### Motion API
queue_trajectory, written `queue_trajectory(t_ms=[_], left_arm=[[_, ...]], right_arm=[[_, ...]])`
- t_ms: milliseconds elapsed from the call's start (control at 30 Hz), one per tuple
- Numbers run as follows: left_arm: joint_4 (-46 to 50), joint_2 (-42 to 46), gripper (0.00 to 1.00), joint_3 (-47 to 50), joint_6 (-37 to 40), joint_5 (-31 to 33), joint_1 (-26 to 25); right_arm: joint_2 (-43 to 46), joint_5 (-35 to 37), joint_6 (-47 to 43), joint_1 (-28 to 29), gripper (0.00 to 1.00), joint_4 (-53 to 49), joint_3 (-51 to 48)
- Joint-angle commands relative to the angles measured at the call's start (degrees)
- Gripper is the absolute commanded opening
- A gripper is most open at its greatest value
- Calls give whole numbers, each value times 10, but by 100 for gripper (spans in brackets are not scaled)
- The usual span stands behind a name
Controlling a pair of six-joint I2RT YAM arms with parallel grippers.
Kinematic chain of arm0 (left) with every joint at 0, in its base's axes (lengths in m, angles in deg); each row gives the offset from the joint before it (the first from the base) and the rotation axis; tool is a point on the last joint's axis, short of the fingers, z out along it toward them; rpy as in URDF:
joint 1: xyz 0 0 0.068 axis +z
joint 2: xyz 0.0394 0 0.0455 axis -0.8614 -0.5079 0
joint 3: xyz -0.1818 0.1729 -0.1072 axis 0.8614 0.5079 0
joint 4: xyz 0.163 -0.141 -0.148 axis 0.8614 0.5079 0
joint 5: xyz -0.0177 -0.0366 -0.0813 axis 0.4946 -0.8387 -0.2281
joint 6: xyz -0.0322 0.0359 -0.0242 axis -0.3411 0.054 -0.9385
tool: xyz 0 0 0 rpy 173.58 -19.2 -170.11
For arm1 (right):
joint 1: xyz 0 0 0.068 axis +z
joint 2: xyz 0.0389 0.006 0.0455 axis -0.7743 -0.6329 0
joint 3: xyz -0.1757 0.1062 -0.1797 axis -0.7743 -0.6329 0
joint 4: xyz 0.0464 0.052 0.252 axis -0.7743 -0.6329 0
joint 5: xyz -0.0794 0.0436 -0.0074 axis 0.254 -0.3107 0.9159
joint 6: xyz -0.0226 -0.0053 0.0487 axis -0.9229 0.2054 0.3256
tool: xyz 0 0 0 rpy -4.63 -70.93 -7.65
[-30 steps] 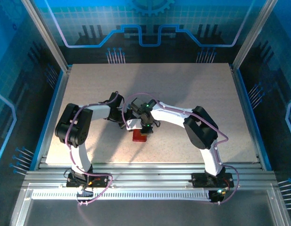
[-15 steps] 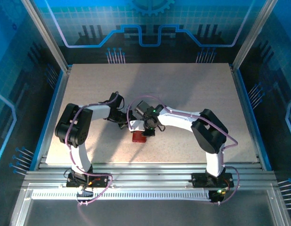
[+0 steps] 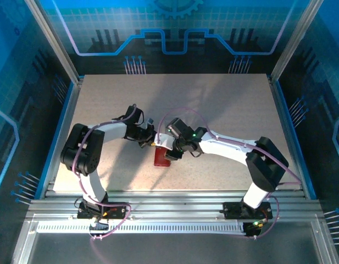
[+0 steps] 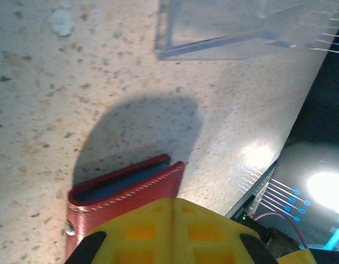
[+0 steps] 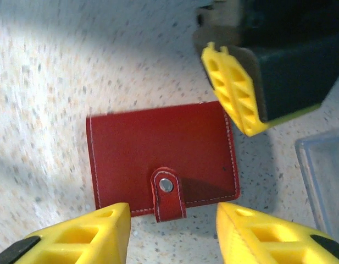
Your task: Take the credit cards out of the card holder
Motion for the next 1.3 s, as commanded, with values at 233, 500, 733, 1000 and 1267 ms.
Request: queue_trajectory(t_ms=[233, 500, 733, 1000, 1267], left_arm=[[26, 90, 2, -1, -2, 48, 6], [29, 131, 1, 35, -2, 61, 46], [31, 151, 1, 64, 10, 50, 81], [23, 146, 0, 69, 10, 44, 87], [16, 137, 0, 70, 11, 36, 88]], right_arm=[[36, 26, 420, 46, 41, 35, -17], [-70, 40, 521, 67, 45, -126, 107], [-126, 156, 567, 81, 67, -207, 179], [-190, 197, 588, 78, 69, -254, 244], [-222, 203, 602, 67, 67, -266, 254]])
